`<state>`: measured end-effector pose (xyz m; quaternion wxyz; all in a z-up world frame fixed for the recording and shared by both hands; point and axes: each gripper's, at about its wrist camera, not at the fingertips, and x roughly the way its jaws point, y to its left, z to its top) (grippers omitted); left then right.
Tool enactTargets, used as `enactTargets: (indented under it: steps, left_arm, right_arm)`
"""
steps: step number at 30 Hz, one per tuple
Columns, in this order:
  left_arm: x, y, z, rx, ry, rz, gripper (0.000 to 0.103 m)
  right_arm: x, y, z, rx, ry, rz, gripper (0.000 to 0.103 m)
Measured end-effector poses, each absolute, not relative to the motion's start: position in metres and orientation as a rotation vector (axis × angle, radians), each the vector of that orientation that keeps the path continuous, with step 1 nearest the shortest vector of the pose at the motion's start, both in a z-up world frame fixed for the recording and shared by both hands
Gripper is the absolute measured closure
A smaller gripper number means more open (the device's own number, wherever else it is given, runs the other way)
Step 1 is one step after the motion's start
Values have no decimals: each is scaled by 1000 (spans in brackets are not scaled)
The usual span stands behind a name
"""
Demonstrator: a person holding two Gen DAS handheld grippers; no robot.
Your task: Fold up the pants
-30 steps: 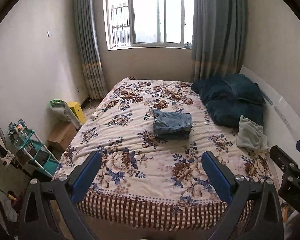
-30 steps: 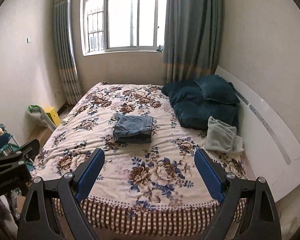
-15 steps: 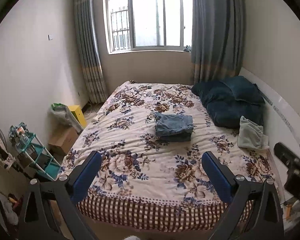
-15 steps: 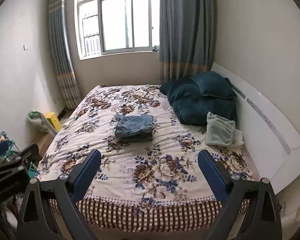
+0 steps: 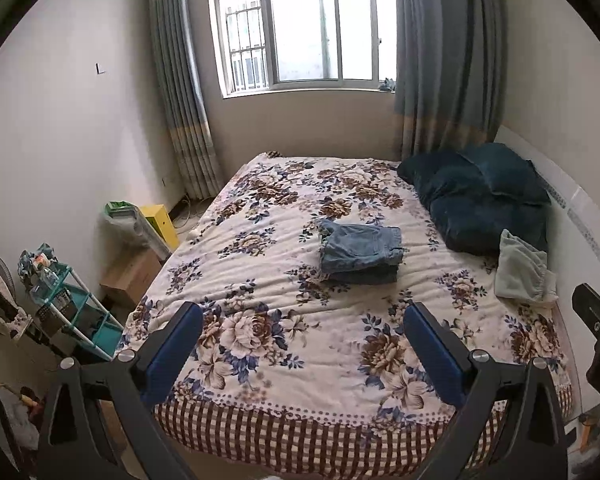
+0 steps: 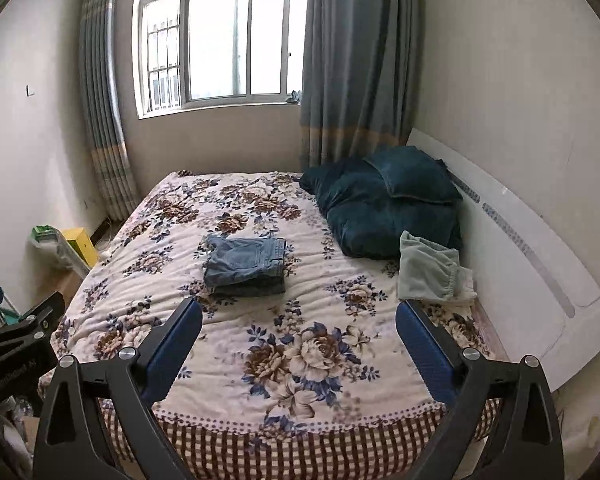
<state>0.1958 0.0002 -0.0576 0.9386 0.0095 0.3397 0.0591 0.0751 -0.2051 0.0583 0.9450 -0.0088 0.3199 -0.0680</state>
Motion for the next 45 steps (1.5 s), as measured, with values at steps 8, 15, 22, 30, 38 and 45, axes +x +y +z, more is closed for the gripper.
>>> enactTargets:
  steps: [8, 15, 22, 30, 38, 45]
  left_arm:
    - [214, -4, -69, 19, 729, 120, 1]
    - [220, -8, -65, 31, 719, 122, 1]
    - [224, -7, -57, 30, 698, 124, 1]
    - [222, -6, -54, 28, 687, 122, 1]
    - [222, -3, -50, 20, 681, 121, 1]
    - [222, -4, -50, 21, 683, 123, 1]
  right_arm:
    - [105, -200, 43, -26, 655, -143, 4]
    - [115, -193, 40, -32, 659, -132, 4]
    - [116, -190, 38, -30, 659, -126, 4]
    - [116, -188, 38, -24, 658, -128, 4]
    - [111, -188, 36, -15, 673, -118, 3]
    - [110, -186, 35, -15, 677, -117, 3]
